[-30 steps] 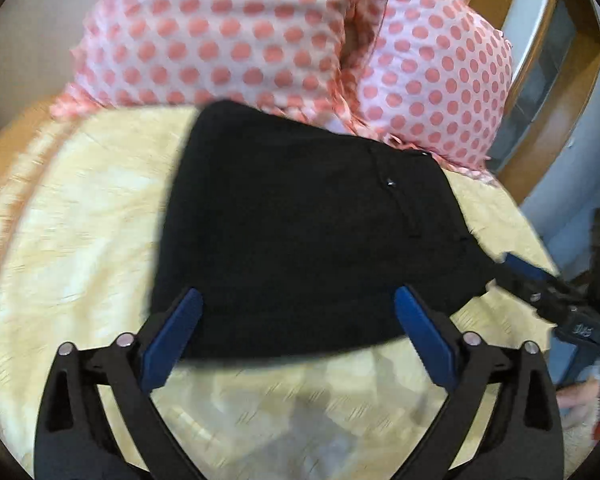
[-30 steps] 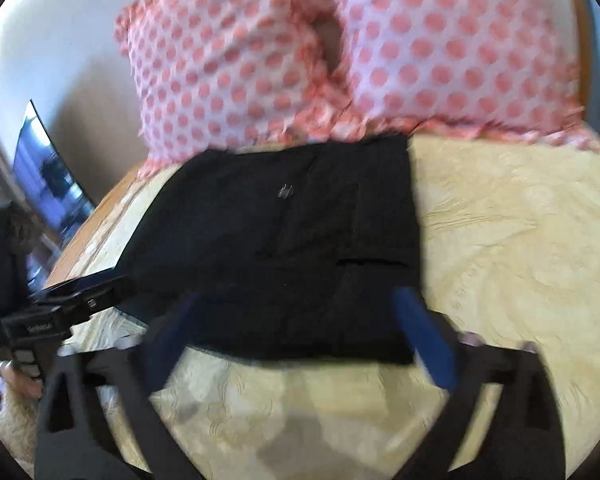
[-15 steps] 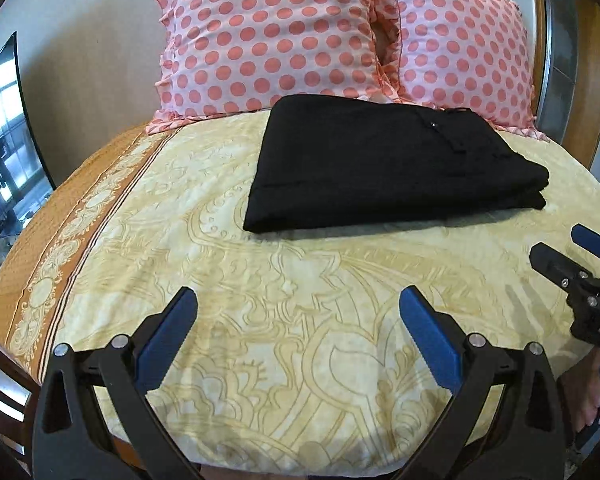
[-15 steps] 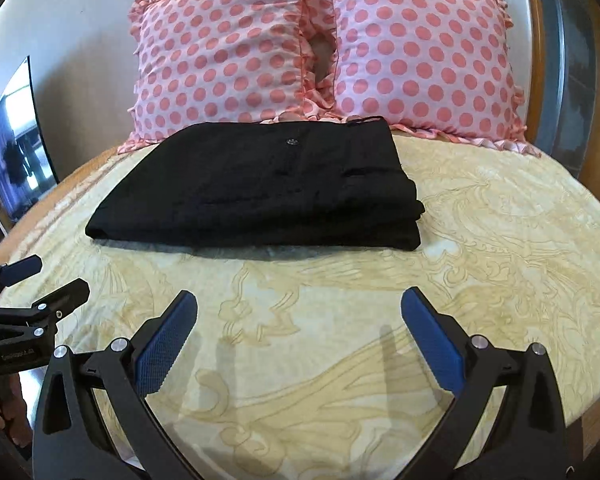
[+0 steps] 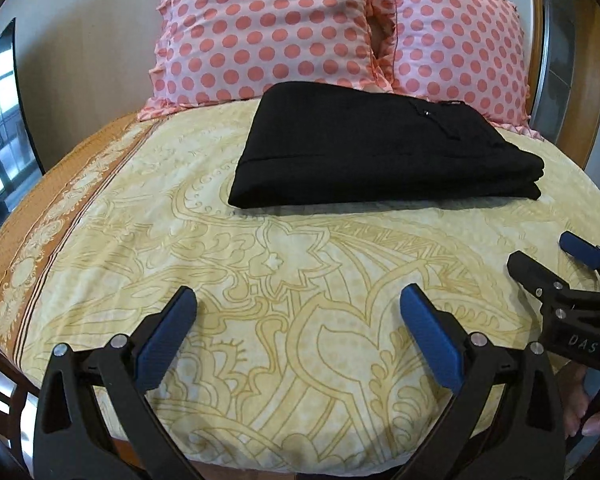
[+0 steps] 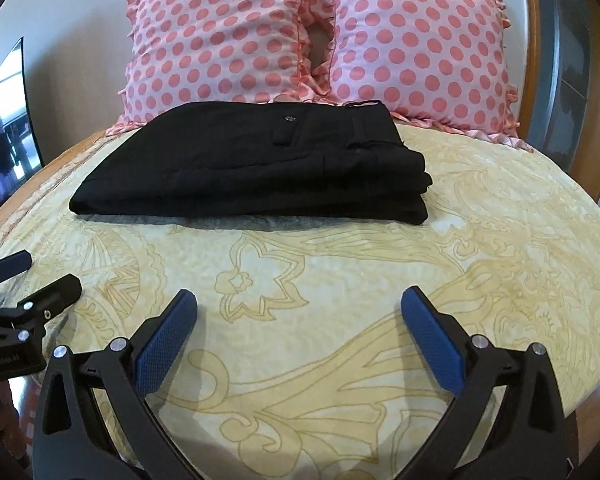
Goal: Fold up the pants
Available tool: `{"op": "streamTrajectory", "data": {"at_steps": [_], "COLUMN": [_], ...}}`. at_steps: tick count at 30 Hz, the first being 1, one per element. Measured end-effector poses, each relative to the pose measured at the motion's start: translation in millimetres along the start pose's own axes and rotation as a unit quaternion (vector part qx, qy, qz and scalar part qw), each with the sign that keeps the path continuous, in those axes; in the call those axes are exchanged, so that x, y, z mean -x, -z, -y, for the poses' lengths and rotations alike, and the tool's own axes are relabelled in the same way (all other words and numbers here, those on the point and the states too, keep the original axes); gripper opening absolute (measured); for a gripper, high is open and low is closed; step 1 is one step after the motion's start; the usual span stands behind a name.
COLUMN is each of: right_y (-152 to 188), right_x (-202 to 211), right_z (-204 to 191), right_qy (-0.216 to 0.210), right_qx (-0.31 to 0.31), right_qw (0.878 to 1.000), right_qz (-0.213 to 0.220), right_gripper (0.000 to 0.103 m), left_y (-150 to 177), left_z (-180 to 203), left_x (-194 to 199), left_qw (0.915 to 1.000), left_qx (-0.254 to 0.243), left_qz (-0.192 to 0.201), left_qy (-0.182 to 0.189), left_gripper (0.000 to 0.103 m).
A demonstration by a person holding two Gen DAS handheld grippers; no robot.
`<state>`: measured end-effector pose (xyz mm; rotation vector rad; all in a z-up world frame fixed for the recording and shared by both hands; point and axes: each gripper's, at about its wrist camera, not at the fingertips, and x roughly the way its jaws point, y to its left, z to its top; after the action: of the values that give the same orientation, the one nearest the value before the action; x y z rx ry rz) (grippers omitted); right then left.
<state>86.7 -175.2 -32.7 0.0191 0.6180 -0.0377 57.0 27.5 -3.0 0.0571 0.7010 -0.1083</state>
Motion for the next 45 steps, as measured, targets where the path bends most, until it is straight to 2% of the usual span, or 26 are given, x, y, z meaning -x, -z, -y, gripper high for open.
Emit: {"op": "streamTrajectory", "data": {"at_steps": [11, 45], "right_y": [-0.1, 0.8], "right_x": [0.6, 0.5], "right_z": [0.6, 2.7], "right_qy": [0.002, 0.001], "right_qx": [0.0, 0.0], "right_qw": [1.0, 1.0], "right_qz": [0.008, 0.01], "right_gripper": [0.102, 0.102], "left_y": [2.8, 2.7], "left_z": [0.8, 1.5], "left_x": [1.9, 2.2], "left_qw": [0.9999, 1.0], "left_qx": [0.006, 0.003], "left_qz": [0.01, 0.008], "left_qy": [-0.007, -0.004], "left_gripper": [0.101, 0.101]}}
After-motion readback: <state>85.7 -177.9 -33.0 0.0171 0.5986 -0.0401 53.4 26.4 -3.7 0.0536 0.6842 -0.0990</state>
